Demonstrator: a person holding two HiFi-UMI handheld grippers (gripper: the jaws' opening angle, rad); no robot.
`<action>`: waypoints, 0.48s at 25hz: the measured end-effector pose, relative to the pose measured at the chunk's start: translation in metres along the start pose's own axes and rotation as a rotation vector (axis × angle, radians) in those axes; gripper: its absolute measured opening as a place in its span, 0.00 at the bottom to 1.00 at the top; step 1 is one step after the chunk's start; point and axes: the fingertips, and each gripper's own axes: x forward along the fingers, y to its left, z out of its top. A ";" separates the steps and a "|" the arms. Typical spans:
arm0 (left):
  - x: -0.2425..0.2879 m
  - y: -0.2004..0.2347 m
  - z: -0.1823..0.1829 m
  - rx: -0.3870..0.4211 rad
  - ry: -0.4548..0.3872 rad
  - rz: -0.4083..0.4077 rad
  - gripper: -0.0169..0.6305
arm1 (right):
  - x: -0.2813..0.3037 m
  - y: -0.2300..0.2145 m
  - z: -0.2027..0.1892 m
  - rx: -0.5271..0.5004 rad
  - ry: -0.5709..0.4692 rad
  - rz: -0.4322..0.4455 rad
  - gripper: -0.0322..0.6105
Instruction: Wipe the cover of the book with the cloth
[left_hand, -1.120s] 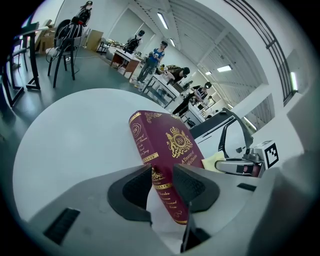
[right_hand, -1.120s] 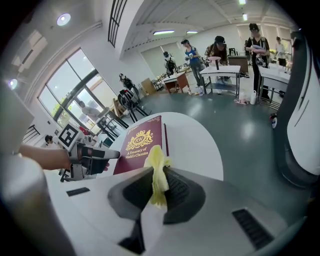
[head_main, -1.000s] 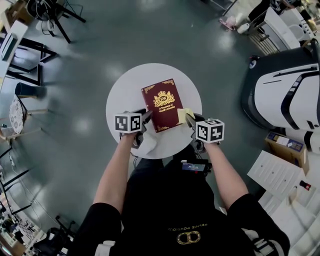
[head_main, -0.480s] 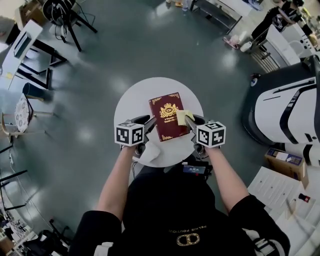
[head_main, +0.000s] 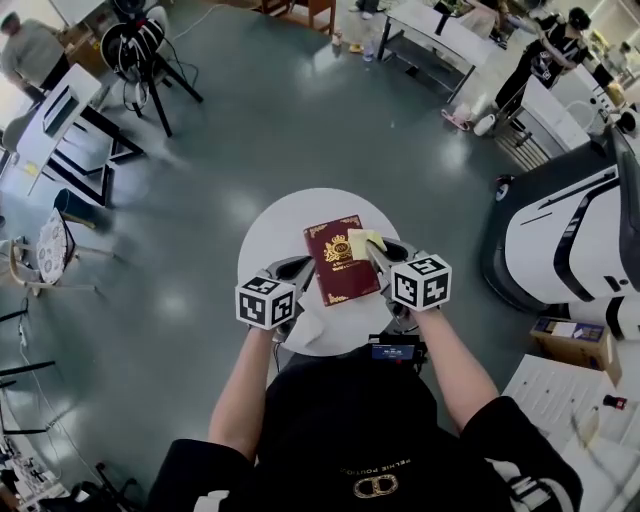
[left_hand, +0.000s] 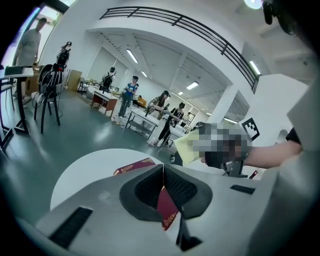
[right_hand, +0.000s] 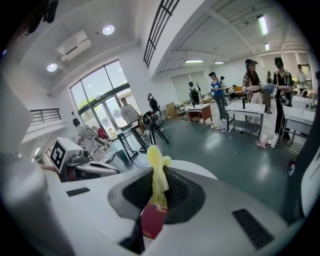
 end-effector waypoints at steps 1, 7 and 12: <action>-0.001 -0.003 0.000 0.015 0.003 0.000 0.05 | -0.004 0.002 0.001 -0.006 -0.002 -0.006 0.19; -0.006 -0.012 -0.008 0.085 -0.024 0.058 0.04 | -0.029 0.007 -0.011 -0.059 0.004 -0.034 0.19; -0.024 -0.040 -0.014 0.088 -0.162 0.056 0.04 | -0.051 0.010 -0.022 -0.097 0.001 -0.018 0.19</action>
